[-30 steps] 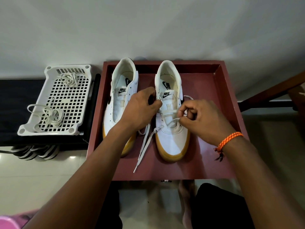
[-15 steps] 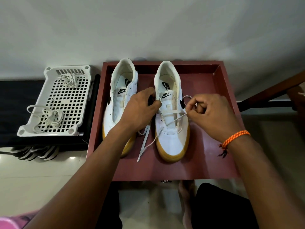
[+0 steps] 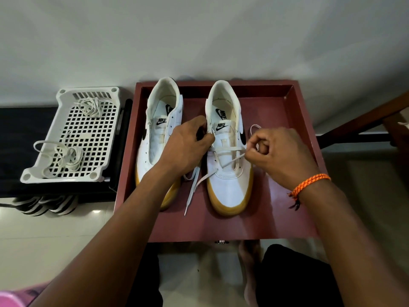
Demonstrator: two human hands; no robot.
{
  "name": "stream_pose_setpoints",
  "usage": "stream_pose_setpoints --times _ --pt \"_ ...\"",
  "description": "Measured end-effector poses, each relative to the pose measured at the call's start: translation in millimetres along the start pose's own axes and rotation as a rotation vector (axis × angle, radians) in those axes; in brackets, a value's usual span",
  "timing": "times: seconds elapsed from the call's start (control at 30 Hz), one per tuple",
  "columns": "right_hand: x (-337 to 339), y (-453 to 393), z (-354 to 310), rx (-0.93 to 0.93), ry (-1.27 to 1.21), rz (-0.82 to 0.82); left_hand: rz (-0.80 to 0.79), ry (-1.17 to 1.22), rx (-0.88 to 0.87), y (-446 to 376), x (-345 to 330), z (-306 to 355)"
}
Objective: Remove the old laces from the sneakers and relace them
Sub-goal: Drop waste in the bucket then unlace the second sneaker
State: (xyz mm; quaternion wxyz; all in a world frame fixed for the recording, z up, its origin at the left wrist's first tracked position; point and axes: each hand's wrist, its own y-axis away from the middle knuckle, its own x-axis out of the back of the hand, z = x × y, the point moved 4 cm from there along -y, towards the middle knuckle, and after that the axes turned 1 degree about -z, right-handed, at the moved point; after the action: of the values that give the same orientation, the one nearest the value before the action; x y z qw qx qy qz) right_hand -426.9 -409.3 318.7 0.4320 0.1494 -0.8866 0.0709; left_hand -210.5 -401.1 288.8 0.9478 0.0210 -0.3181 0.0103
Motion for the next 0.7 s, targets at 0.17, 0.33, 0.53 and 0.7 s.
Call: stream_pose_setpoints --times 0.17,0.33,0.53,0.7 --pt "-12 2 -7 0.01 -0.069 -0.049 -0.01 -0.001 0.015 -1 0 0" --pt "-29 5 -14 0.022 0.036 -0.154 -0.012 -0.002 0.022 -1 1 0" --pt "-3 3 -11 -0.051 -0.002 -0.049 -0.016 0.009 0.025 0 1 1" --pt "8 4 0 -0.16 0.029 0.015 -0.016 0.017 0.031 0 2 1"
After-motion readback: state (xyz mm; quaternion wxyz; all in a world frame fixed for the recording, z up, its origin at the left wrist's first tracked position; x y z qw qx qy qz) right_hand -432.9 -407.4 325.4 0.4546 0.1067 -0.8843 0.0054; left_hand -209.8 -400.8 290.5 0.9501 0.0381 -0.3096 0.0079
